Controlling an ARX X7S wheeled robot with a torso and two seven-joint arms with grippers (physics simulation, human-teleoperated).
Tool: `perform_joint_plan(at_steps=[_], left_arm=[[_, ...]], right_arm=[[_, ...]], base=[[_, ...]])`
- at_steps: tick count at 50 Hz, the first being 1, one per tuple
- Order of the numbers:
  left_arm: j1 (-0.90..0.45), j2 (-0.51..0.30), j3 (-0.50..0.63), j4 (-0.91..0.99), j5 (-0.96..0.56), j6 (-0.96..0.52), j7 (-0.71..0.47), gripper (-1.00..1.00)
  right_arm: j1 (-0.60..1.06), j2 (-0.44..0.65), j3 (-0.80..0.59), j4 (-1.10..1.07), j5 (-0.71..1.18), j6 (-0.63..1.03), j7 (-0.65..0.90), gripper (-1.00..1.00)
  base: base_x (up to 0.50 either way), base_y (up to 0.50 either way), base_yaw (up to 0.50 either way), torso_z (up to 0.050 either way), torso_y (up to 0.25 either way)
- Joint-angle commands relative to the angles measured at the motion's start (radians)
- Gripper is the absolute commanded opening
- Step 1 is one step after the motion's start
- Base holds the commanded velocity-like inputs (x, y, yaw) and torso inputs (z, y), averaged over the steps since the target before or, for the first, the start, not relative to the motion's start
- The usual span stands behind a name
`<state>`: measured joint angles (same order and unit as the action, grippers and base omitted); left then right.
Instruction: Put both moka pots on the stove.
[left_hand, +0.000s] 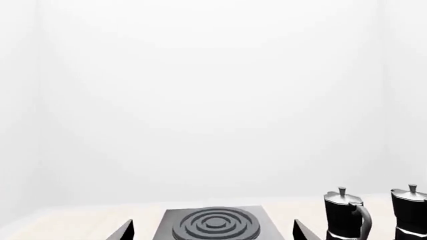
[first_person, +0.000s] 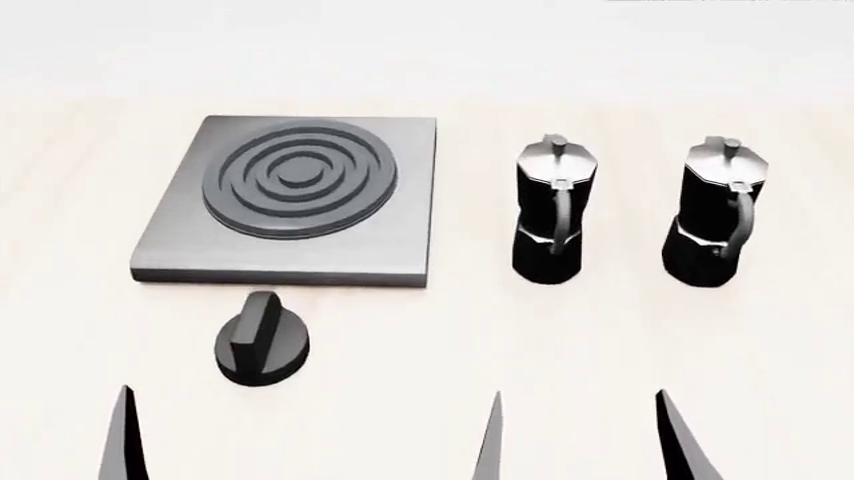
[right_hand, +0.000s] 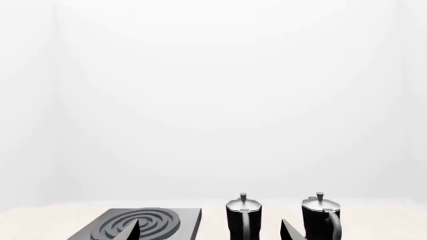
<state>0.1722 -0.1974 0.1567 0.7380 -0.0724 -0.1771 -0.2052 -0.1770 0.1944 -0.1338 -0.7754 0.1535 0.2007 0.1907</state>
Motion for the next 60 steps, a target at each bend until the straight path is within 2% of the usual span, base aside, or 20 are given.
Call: perform_joint_plan(at_steps=[1,47,60], left_arm=[[-0.001,-0.008,0.004,0.003,-0.007,-0.001,-0.009,1.0],[-0.004,-0.033,0.03,-0.006,-0.015,0.01,-0.037,1.0],[-0.005,-0.047,0.04,-0.006,-0.022,0.012,-0.053,1.0]], right_arm=[[0.002,0.009,-0.008,0.002,0.002,-0.001,0.009,1.0],[0.006,0.049,-0.046,0.016,0.007,-0.034,0.064,1.0],[0.006,0.063,-0.046,0.012,0.031,-0.033,0.078,1.0]], base=[[0.24,0.0,0.0,0.0,0.0],[0.24,0.0,0.0,0.0,0.0],[0.01,0.0,0.0,0.0,0.0]])
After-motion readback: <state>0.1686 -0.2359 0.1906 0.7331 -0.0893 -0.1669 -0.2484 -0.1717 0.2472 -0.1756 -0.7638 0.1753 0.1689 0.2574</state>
